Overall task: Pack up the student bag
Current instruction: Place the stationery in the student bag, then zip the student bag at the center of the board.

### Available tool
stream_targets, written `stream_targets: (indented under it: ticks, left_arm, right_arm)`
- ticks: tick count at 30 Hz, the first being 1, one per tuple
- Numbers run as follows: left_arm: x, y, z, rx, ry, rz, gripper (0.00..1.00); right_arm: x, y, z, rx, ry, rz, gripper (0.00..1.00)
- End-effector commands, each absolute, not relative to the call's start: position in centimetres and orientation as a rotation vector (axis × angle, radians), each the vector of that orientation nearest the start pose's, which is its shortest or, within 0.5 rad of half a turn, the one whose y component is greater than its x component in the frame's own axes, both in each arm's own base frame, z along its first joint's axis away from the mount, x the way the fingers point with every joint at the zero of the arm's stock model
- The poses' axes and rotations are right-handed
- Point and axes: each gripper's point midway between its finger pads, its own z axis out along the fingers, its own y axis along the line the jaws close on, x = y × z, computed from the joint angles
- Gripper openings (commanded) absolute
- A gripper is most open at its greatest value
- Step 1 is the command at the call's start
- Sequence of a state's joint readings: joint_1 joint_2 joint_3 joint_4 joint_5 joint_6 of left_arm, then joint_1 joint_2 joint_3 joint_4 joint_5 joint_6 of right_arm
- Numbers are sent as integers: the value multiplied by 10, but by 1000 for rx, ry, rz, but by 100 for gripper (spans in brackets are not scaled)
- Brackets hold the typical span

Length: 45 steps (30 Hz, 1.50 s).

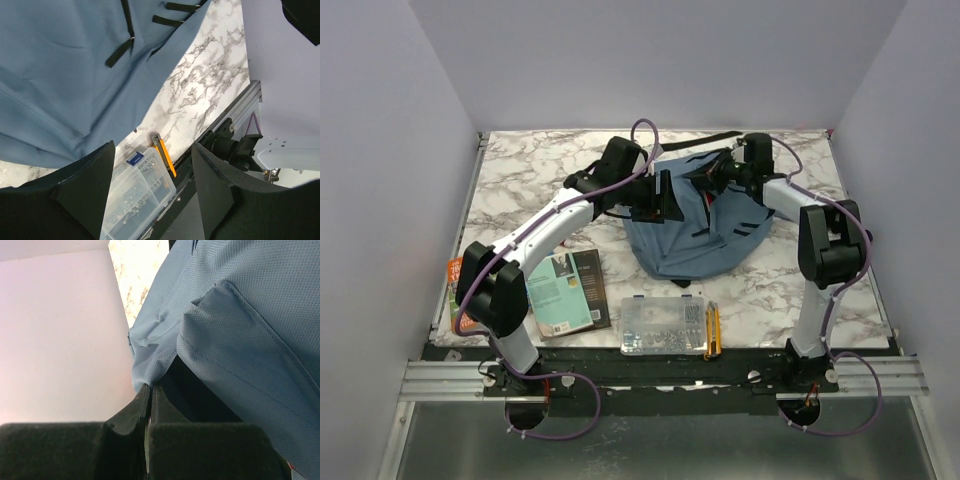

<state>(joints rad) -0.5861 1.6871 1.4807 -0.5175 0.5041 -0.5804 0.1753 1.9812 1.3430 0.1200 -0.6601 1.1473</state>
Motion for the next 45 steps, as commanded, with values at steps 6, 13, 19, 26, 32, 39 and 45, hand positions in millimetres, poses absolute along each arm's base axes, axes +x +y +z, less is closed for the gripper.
stream_targets:
  ticks: [6,13,19,26,32,39,45]
  left_arm:
    - [303,-353,235,380,2389,-1272,61]
    - [293,-377,238,473,2351,-1335,75]
    - [292,-388,240,555,2284,-1324,73]
    - [310,-406,235,666,2153,-1099,68]
    - [331,-420,194,722,2105,-855,68]
    - [347,-419,148,831,2177,-709,58]
    - [356,-416,114,895,2267,-605,58]
  right_arm:
    - [487,215,184,252,2256,1173,28]
    - [453,167,165,46,2415,725,53]
    - [401,145,144,49,2375,604,63]
    - [358,148,94,104,2381,646,46]
    - [331,128,79,455,2384,599,46]
    - [298,133,75,731,2324,757,49]
    - [289,132,70,804,2279,799,58]
